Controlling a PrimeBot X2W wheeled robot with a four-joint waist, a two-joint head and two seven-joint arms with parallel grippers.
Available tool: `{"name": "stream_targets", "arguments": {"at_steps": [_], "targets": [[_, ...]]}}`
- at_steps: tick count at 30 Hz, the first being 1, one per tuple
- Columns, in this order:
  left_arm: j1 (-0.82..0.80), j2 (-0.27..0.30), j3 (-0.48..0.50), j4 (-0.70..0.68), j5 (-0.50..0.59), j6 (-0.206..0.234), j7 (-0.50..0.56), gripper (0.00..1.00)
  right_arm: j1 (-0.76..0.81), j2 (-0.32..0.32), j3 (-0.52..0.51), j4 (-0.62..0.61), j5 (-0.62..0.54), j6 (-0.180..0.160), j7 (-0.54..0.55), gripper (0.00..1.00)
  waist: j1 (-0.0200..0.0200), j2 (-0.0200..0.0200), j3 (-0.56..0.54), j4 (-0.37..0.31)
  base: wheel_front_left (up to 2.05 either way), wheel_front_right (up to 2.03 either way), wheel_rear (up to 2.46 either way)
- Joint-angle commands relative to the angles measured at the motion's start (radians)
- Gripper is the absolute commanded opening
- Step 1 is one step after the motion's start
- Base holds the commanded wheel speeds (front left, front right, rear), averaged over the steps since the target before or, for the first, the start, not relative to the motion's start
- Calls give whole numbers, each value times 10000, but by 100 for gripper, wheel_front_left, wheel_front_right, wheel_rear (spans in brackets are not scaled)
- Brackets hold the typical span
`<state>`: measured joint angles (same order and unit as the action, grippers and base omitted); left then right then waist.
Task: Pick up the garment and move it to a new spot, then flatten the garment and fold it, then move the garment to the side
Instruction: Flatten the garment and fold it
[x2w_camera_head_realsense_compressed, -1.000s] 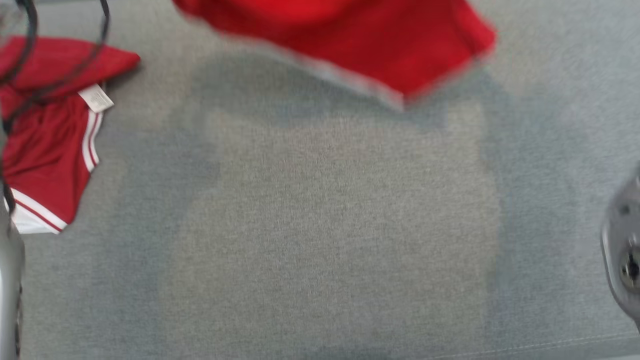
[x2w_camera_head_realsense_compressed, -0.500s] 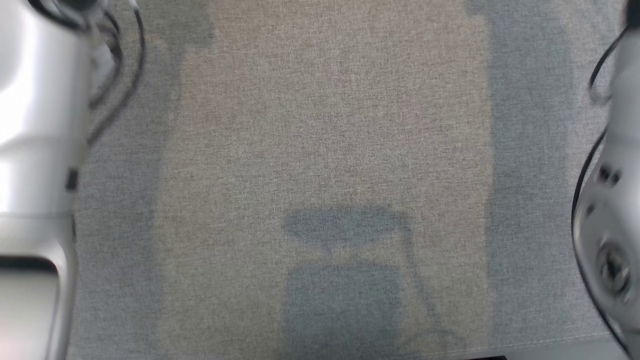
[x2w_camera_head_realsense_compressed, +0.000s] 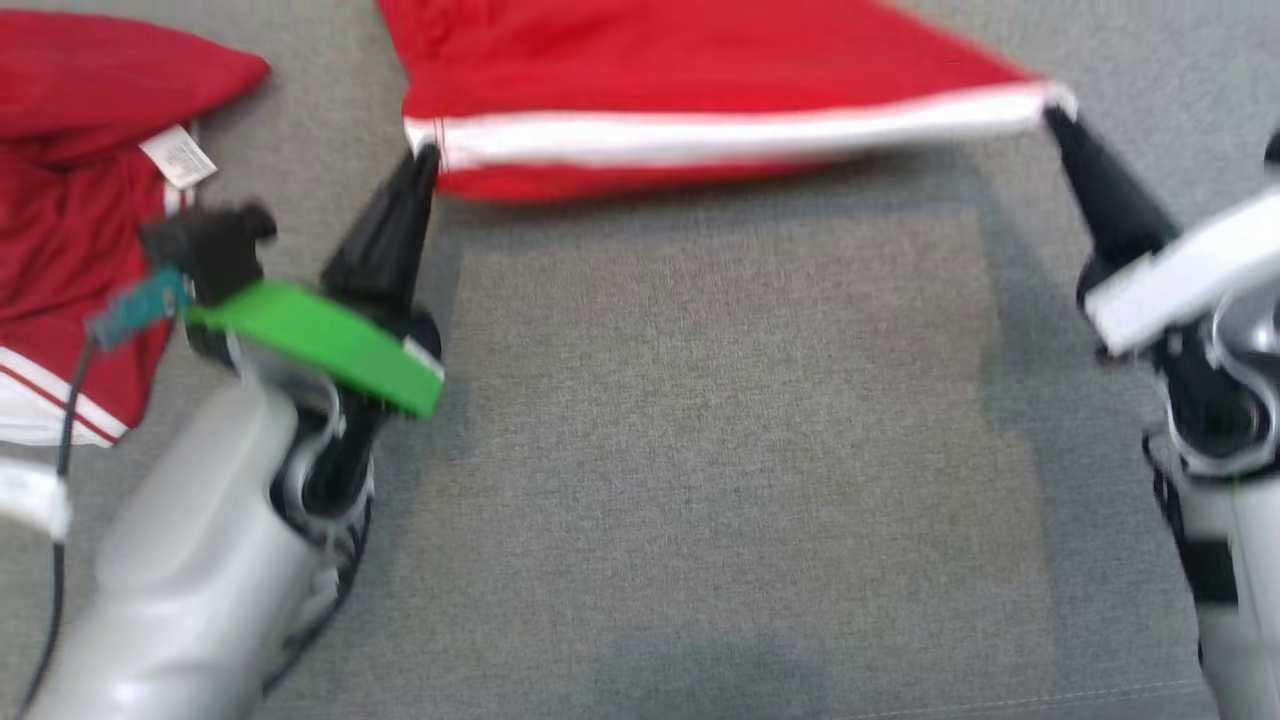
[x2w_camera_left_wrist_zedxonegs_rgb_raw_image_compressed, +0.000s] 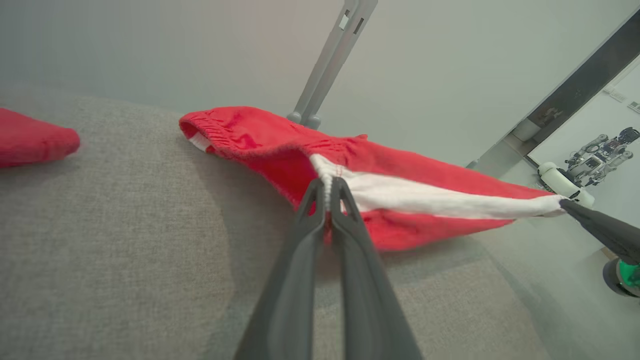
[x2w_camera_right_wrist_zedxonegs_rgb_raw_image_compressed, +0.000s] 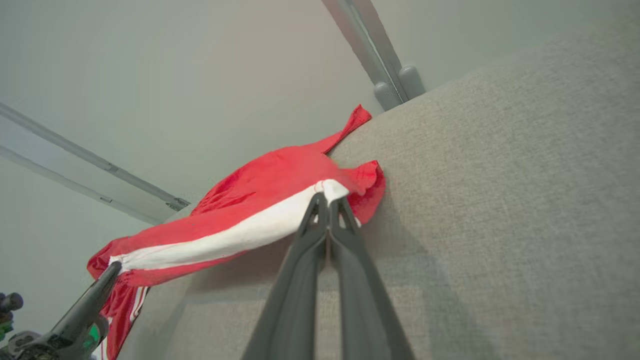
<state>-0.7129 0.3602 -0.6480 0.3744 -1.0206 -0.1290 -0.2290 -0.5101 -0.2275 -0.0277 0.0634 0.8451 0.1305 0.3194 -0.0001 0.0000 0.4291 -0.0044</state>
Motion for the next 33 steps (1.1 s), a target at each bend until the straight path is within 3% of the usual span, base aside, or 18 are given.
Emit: {"name": "stream_targets", "arguments": {"at_steps": [1,6,10,16,20,25,29,33], "targets": [[624,51,44,-150,-255,-29,-145,0,631,-38,-62,-274,69,4,-59,0,1,0,-1117,171,0,0,0],[3129,-6,485,-966,-809,-30,-361,0,3412,-7,-84,-1727,402,4,202,0,1,0,-2221,254,0,0,0],[5152,-271,917,-1753,-490,37,-364,0,5772,241,-635,-3154,805,4,514,0,1,0,-2878,458,0,0,0],[7166,-677,1551,-3370,-189,511,-371,0,7903,731,-2004,-5477,1032,4,954,0,1,0,-2674,717,0,0,0],[6921,-598,1656,-4296,-264,1027,26,0,7008,716,-2185,-5709,733,3,1392,0,1,0,-1912,877,0,0,0],[5402,-594,1969,-4397,-536,1746,1042,0,4295,821,-1863,-4283,77,3,1906,0,1,0,-655,1198,0,0,0],[3843,-840,1846,-3660,-226,1824,1470,0,1994,890,-1636,-2617,-724,4,1937,0,1,0,175,1545,0,0,0],[2902,-1195,1695,-2792,-131,1831,1667,0,651,891,-1665,-1333,-1217,4,1795,0,1,0,511,1823,0,0,0]]}}
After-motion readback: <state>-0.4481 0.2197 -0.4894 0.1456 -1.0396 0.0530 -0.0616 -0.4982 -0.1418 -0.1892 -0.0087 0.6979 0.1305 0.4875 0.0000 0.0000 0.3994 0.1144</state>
